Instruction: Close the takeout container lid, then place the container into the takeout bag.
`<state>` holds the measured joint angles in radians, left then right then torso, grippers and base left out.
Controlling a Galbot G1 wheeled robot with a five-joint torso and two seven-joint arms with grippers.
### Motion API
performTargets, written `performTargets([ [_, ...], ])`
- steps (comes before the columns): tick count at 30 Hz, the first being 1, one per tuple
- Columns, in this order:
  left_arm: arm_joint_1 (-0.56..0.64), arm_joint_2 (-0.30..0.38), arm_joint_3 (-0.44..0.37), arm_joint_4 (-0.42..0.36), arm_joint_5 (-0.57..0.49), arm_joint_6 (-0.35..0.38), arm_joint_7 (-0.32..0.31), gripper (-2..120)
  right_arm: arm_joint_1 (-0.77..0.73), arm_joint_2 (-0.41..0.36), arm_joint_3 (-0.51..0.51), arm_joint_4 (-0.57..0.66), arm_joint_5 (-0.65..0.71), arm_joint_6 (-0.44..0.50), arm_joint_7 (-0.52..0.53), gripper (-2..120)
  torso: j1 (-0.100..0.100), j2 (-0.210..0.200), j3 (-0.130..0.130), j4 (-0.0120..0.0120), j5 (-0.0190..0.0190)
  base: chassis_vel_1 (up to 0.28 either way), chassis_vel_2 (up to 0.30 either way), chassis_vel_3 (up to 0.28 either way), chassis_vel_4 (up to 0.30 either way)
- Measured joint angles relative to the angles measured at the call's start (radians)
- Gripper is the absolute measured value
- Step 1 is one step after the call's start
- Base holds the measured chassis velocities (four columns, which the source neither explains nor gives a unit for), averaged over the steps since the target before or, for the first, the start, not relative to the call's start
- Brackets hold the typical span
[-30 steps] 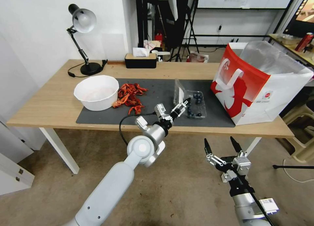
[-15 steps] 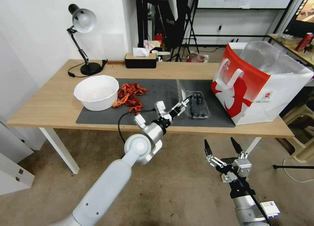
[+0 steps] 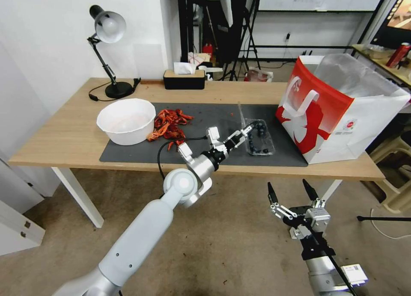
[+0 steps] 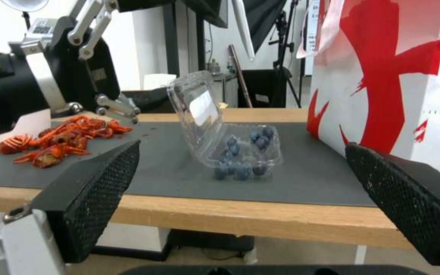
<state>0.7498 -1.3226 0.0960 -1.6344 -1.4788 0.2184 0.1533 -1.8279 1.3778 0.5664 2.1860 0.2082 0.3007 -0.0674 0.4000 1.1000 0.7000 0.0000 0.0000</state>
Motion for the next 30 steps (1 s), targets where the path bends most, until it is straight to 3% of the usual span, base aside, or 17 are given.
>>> performTargets([
  [21, -0.095, -0.038, 0.084, 0.098, -0.009, 0.006, 0.013, 100, 0.009, 0.002, -0.002, -0.015, -0.004, 0.0, 0.002, 100, 0.0, 0.0, 0.0, 0.0, 0.0001, 0.0, 0.0, 0.0, 0.0],
  [30, -0.146, -0.07, 0.128, 0.165, -0.023, 0.0, -0.016, 99, 0.019, 0.004, -0.001, -0.028, -0.003, -0.001, 0.004, 100, 0.0, 0.0, 0.0, 0.0, 0.0001, 0.0, 0.0, 0.0, 0.0],
])
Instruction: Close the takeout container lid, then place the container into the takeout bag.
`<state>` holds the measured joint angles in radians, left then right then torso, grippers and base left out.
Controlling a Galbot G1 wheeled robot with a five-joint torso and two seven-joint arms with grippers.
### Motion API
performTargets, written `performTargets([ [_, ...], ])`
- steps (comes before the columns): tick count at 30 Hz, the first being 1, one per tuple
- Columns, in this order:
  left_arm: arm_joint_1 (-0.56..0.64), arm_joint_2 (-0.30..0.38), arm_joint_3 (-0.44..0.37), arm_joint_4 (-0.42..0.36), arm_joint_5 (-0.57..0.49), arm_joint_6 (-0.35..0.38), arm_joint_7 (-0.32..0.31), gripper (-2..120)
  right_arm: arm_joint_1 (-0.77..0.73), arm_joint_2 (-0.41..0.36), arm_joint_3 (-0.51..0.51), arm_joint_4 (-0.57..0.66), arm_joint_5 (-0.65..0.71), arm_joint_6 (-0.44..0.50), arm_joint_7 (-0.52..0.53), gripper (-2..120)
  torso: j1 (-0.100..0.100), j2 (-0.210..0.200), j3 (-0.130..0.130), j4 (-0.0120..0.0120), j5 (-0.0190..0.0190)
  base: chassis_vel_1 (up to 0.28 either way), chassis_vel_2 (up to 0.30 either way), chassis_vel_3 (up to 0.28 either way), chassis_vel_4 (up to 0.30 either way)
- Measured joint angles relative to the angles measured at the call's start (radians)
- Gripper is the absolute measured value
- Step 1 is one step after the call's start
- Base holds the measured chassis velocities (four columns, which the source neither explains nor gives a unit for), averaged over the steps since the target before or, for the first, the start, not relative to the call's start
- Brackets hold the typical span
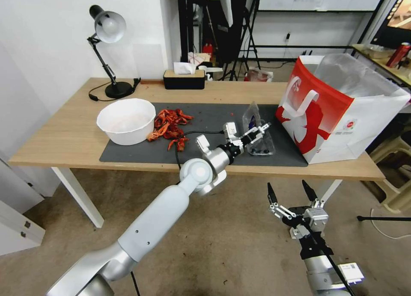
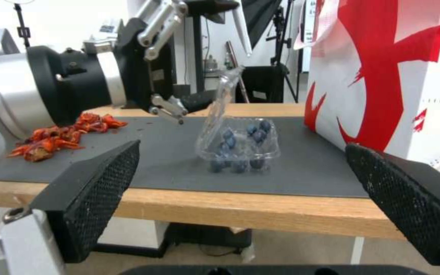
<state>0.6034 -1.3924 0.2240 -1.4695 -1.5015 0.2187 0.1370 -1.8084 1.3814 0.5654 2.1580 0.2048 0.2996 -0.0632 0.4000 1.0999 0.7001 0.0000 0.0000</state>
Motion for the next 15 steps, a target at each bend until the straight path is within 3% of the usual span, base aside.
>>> performTargets([
  [5, -0.017, -0.012, 0.006, 0.021, -0.021, -0.003, -0.029, 89, 0.005, 0.003, -0.003, -0.005, -0.001, -0.001, 0.0, 100, 0.0, 0.0, 0.0, 0.0, 0.0, 0.0, 0.0, 0.0, 0.0],
  [15, -0.04, -0.023, 0.012, 0.037, -0.044, -0.012, -0.123, 47, 0.006, 0.005, -0.007, -0.005, -0.005, -0.001, -0.002, 100, 0.0, 0.0, 0.0, 0.0, -0.0001, 0.0, 0.0, 0.0, 0.0],
])
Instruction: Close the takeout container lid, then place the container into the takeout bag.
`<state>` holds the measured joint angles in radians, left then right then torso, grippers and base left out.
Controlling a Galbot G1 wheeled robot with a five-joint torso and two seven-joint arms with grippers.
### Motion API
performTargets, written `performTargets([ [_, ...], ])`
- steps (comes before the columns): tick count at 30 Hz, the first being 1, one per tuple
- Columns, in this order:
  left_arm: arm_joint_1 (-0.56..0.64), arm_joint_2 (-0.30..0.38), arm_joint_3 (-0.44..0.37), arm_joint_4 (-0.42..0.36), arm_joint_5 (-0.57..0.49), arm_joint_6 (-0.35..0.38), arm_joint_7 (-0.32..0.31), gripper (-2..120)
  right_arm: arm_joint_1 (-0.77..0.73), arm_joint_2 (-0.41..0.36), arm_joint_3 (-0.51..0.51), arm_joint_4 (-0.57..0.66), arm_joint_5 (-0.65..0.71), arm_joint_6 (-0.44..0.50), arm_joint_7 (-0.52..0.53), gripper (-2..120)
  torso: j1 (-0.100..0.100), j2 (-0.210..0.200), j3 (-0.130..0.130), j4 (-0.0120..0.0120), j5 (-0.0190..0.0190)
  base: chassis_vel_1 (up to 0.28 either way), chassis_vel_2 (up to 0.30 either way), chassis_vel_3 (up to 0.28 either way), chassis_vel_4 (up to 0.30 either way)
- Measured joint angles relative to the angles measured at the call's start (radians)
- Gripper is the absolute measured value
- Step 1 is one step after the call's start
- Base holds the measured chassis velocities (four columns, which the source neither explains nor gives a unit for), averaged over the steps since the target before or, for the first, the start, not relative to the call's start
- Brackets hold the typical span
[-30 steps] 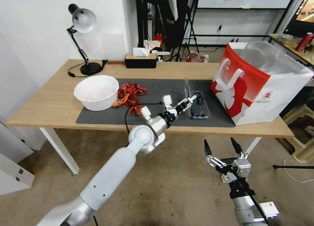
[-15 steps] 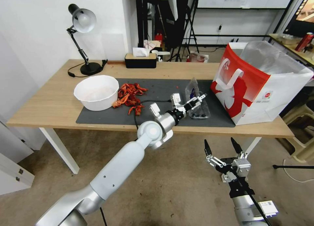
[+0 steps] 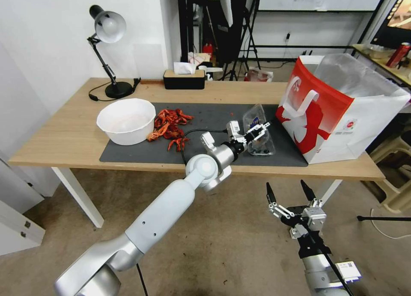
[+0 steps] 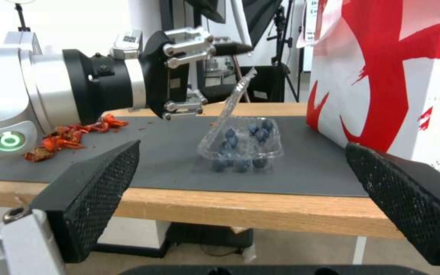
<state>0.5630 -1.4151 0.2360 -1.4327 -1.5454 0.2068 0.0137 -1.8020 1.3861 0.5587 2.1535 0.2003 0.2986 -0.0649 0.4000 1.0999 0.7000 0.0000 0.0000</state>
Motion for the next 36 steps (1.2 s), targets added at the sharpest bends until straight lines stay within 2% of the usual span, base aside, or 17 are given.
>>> performTargets([
  [1, 0.0, 0.0, 0.0, 0.0, 0.0, 0.0, 0.0, 47, 0.0, 0.0, 0.0, 0.0, 0.0, 0.0, 0.0, 100, 0.0, 0.0, 0.0, 0.0, 0.0, 0.0, 0.0, 0.0, 0.0],
  [4, -0.003, 0.001, 0.005, 0.0, -0.004, 0.0, -0.014, 32, 0.0, 0.0, 0.0, 0.003, 0.0, 0.0, -0.001, 100, 0.0, 0.0, 0.0, 0.0, 0.0, 0.0, 0.0, 0.0, 0.0],
  [5, -0.003, 0.001, 0.005, 0.0, -0.004, 0.0, -0.014, 32, 0.0, 0.0, 0.0, 0.003, 0.0, 0.0, -0.001, 100, 0.0, 0.0, 0.0, 0.0, 0.0, 0.0, 0.0, 0.0, 0.0],
  [8, -0.004, 0.002, 0.009, -0.002, -0.011, 0.0, -0.022, 17, 0.001, 0.0, -0.001, 0.008, 0.0, 0.0, -0.001, 100, 0.0, 0.0, 0.0, 0.0, 0.0, 0.0, 0.0, 0.0, 0.0],
  [10, -0.005, 0.0, 0.009, -0.001, -0.015, 0.0, -0.025, 14, 0.001, 0.0, -0.001, 0.009, 0.0, 0.0, -0.001, 100, 0.0, 0.0, 0.0, 0.0, 0.0, 0.0, 0.0, 0.0, 0.0],
  [12, -0.006, -0.004, 0.009, 0.002, -0.018, 0.0, -0.032, 3, 0.0, 0.0, -0.001, 0.013, 0.0, 0.0, -0.002, 100, 0.0, 0.0, 0.0, 0.0, 0.0, 0.0, 0.0, 0.0, 0.0],
  [14, -0.006, -0.004, 0.009, 0.002, -0.018, 0.0, -0.034, 0, -0.001, 0.0, -0.001, 0.014, 0.0, -0.001, -0.002, 100, 0.0, 0.0, 0.0, 0.0, 0.0, 0.0, 0.0, 0.0, 0.0],
  [25, -0.003, -0.016, 0.018, 0.005, 0.005, -0.003, -0.035, 0, -0.005, 0.001, 0.0, 0.017, 0.0, 0.0, -0.006, 100, 0.0, 0.0, 0.0, 0.0, 0.0, 0.0, 0.0, 0.0, 0.0],
  [36, -0.013, -0.027, 0.073, 0.027, 0.059, -0.005, -0.054, 0, -0.01, 0.001, 0.001, 0.026, 0.001, 0.002, -0.007, 100, 0.0, 0.0, 0.0, -0.0001, 0.0001, 0.0, 0.0, 0.0, 0.0],
])
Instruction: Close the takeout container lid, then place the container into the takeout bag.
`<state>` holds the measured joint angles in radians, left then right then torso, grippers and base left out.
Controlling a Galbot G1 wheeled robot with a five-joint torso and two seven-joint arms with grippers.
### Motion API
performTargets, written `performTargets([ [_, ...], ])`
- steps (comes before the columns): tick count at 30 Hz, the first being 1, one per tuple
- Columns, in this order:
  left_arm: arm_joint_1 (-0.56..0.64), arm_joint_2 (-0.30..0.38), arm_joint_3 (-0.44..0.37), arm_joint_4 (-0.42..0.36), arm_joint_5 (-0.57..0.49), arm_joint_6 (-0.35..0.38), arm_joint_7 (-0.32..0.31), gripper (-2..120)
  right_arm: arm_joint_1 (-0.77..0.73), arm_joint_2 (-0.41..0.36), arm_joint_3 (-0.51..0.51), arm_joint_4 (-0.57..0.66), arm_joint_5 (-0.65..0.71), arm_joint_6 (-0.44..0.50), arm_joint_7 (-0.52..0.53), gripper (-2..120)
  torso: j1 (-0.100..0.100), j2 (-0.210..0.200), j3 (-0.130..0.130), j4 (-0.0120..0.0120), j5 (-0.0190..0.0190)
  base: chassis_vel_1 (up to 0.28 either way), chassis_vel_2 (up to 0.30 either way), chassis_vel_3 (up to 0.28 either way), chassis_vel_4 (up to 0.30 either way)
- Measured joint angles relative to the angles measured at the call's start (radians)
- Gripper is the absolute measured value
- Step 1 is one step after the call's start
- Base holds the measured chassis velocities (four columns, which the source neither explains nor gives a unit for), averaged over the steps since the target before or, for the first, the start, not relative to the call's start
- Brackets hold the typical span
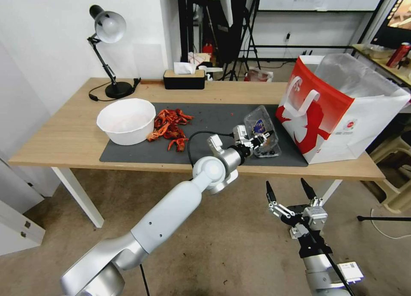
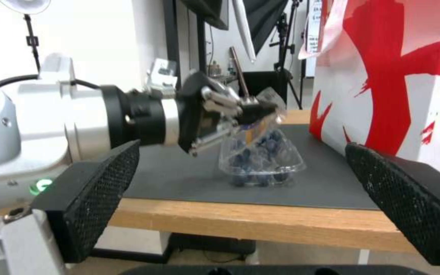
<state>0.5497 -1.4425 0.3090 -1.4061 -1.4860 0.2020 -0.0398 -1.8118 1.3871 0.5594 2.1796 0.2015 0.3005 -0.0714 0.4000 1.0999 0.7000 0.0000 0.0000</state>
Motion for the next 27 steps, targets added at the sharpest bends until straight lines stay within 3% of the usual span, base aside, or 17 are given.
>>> performTargets([
  [13, -0.013, 0.007, 0.031, 0.001, 0.098, 0.024, -0.152, 0, 0.009, -0.019, 0.008, 0.036, 0.087, -0.045, -0.003, 100, 0.0, 0.0, 0.0, 0.0001, -0.0001, 0.0, 0.0, 0.0, 0.0],
  [19, -0.021, 0.015, 0.045, -0.01, 0.138, 0.046, -0.205, 0, 0.058, -0.067, 0.047, 0.081, 0.322, -0.154, 0.009, 100, 0.0, 0.0, 0.0, 0.0, -0.0003, 0.0, 0.0, 0.0, 0.0],
  [27, -0.03, 0.019, 0.046, -0.012, 0.136, 0.046, -0.221, 0, 0.128, -0.109, 0.076, 0.081, 0.491, -0.229, 0.041, 100, 0.0, 0.0, 0.0, -0.0001, -0.0001, 0.0, 0.0, 0.0, 0.0],
])
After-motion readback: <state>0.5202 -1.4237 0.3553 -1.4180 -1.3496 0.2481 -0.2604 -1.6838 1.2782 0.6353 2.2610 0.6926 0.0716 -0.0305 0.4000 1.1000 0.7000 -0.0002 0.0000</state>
